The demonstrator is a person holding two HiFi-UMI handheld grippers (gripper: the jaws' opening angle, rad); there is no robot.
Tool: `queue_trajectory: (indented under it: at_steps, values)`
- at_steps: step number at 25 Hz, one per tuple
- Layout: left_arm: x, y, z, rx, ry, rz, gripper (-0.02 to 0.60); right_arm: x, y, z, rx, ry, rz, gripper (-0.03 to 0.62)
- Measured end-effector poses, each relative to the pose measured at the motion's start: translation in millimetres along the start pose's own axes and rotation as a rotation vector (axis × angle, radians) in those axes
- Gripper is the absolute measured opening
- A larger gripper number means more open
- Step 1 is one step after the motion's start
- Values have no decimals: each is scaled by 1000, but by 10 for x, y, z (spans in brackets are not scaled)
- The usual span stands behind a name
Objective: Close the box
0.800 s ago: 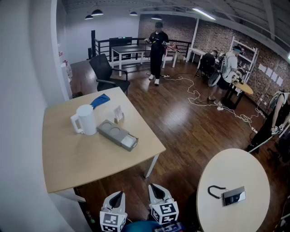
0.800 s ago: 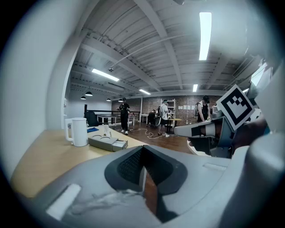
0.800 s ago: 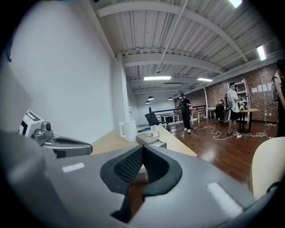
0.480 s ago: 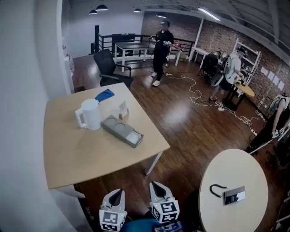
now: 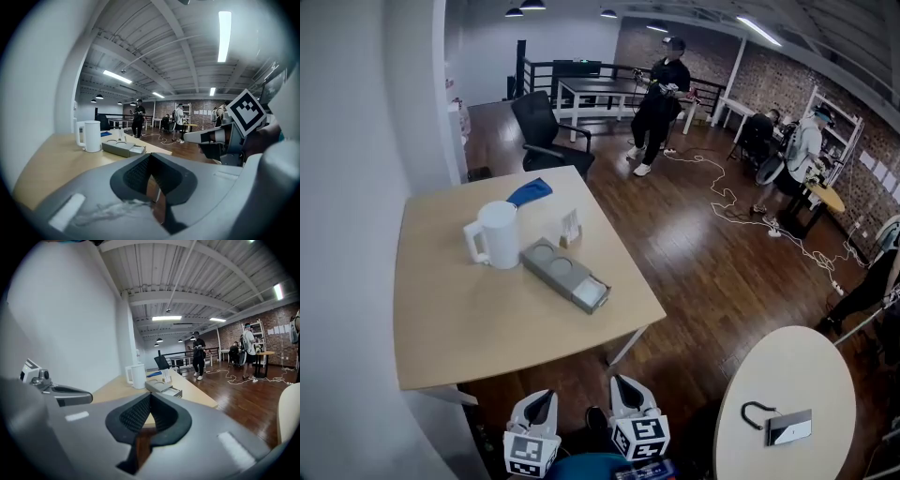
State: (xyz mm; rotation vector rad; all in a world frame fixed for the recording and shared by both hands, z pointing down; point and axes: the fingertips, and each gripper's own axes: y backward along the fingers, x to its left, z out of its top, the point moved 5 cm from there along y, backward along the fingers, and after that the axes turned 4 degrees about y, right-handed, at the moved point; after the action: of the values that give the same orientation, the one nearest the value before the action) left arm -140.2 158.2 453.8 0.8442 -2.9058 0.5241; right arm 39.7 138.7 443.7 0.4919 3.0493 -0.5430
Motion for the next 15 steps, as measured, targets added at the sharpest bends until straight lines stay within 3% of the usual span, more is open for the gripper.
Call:
queue_trajectory:
  at_steps: [8, 15]
  values:
    - [102, -636, 231, 30, -21, 57, -14, -433, -635, 159, 0, -15, 61, -6]
    - [60, -1246, 412, 30, 14, 86, -14, -947, -1045, 292, 2, -18, 96, -6]
